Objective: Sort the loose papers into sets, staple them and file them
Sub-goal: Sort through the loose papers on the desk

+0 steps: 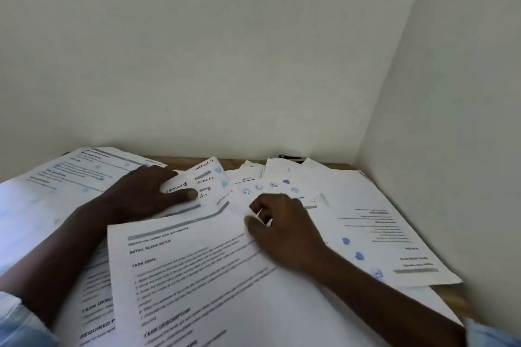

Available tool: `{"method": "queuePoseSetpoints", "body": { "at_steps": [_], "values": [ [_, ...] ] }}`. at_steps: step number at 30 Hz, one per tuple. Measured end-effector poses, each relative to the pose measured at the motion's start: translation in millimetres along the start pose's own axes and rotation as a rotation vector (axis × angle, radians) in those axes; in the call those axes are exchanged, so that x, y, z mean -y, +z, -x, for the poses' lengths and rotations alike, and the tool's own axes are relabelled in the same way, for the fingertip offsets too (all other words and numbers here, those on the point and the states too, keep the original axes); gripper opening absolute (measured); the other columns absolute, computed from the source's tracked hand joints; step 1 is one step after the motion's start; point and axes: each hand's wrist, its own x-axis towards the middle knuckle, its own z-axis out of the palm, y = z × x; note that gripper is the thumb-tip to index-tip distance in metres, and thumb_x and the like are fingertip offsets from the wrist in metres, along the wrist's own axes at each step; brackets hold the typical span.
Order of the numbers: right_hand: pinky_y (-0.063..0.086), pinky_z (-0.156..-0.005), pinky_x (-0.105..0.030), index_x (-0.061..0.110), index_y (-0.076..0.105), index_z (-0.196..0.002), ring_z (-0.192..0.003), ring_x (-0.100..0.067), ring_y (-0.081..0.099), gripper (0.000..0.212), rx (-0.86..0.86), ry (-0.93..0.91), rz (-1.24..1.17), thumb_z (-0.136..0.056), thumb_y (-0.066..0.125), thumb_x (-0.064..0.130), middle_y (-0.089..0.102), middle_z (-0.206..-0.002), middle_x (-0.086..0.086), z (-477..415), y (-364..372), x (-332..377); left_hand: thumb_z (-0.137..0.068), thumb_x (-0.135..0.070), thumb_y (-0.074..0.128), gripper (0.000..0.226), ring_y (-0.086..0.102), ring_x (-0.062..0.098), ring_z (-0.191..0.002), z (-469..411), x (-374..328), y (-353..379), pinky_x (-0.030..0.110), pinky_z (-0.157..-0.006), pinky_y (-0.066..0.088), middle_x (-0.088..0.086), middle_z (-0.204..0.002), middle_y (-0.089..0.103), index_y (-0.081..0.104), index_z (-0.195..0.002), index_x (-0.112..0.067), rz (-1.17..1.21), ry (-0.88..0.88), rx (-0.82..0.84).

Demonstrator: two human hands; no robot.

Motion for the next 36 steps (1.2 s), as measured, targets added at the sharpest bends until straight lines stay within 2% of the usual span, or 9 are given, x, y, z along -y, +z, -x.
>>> {"method": "queuePoseSetpoints", "body": {
  "at_steps": [5,11,13,17,21,23,25,31,36],
  "values": [
    [0.052,-0.077,-0.033,0.026,0.060,-0.091,-0.081,-0.010,0.062,0.028,0.018,-0.085,0.168,-0.092,0.056,0.054,0.067,-0.082,0.012,2,4,1,-0.063,-0.108,0.021,0.102,0.062,0.007,-0.087,-5,2,5,0.039,-0.086,0.051,-0.012,-0.087,0.069,0.070,-0.091,-0.023,-0.005,-0.001,-0.020],
    [0.052,-0.078,-0.031,0.027,0.070,-0.088,-0.082,-0.009,0.066,0.012,-0.103,-0.075,0.055,-0.092,0.061,0.035,0.071,-0.084,0.017,-58,-7,-14,-0.057,-0.108,0.038,0.082,0.061,0.005,-0.092,-3,3,9,0.035,-0.086,0.049,-0.020,-0.091,0.066,0.066,-0.094,-0.041,0.019,-0.008,-0.007],
    [0.052,-0.088,-0.037,0.029,0.070,-0.101,-0.093,-0.010,0.064,0.014,-0.070,-0.122,0.096,-0.090,0.061,0.030,0.070,-0.095,0.018,-83,-8,-29,-0.055,-0.110,0.036,0.080,0.059,0.008,-0.091,-5,4,11,0.033,-0.083,0.046,-0.020,-0.090,0.063,0.060,-0.088,-0.041,-0.012,-0.019,-0.015],
    [0.040,-0.106,-0.047,0.033,0.060,-0.129,-0.115,-0.015,0.056,0.043,0.144,-0.172,0.271,-0.089,0.052,0.047,0.064,-0.118,0.015,-107,-7,-52,-0.051,-0.113,0.029,0.094,0.059,0.010,-0.094,-7,5,12,0.035,-0.086,0.048,-0.020,-0.094,0.064,0.064,-0.097,-0.038,-0.019,-0.021,-0.009],
    [0.040,-0.091,-0.038,0.035,0.068,-0.105,-0.093,-0.011,0.052,0.043,0.007,-0.290,0.359,-0.091,0.042,0.066,0.056,-0.090,0.015,-101,5,-68,-0.054,-0.111,0.033,0.094,0.059,0.016,-0.106,-9,5,15,0.033,-0.088,0.044,-0.017,-0.109,0.066,0.064,-0.105,-0.038,-0.047,-0.050,-0.002],
    [0.035,-0.079,-0.033,0.034,0.064,-0.084,-0.080,-0.008,0.049,0.034,-0.102,-0.332,0.280,-0.097,0.045,0.059,0.051,-0.076,0.014,-99,6,-76,-0.055,-0.110,0.033,0.100,0.058,0.016,-0.109,-10,5,16,0.033,-0.090,0.043,-0.015,-0.118,0.066,0.065,-0.115,-0.036,-0.067,-0.058,0.012],
    [0.031,-0.071,-0.033,0.032,0.049,-0.067,-0.070,-0.011,0.044,0.038,-0.185,-0.334,0.221,-0.101,0.046,0.048,0.046,-0.066,0.010,-98,6,-77,-0.050,-0.113,0.026,0.100,0.058,0.015,-0.104,-10,4,15,0.034,-0.088,0.044,-0.019,-0.109,0.064,0.063,-0.103,-0.037,-0.071,-0.046,0.015],
    [0.042,-0.083,-0.038,0.024,0.069,-0.087,-0.094,-0.018,0.053,0.025,-0.141,-0.309,0.226,-0.090,0.052,0.042,0.058,-0.090,0.009,-99,8,-86,-0.053,-0.111,0.031,0.094,0.058,0.013,-0.095,-11,7,14,0.036,-0.087,0.047,-0.021,-0.097,0.063,0.062,-0.092,-0.031,-0.080,-0.037,0.016],
    [0.033,-0.071,-0.038,0.024,0.053,-0.066,-0.070,-0.015,0.048,0.040,-0.201,-0.370,0.237,-0.099,0.047,0.045,0.050,-0.065,0.010,-96,6,-83,-0.052,-0.111,0.033,0.097,0.059,0.008,-0.083,-10,4,12,0.036,-0.081,0.049,-0.013,-0.084,0.066,0.061,-0.086,-0.024,-0.057,-0.030,0.002]
  ]
}}
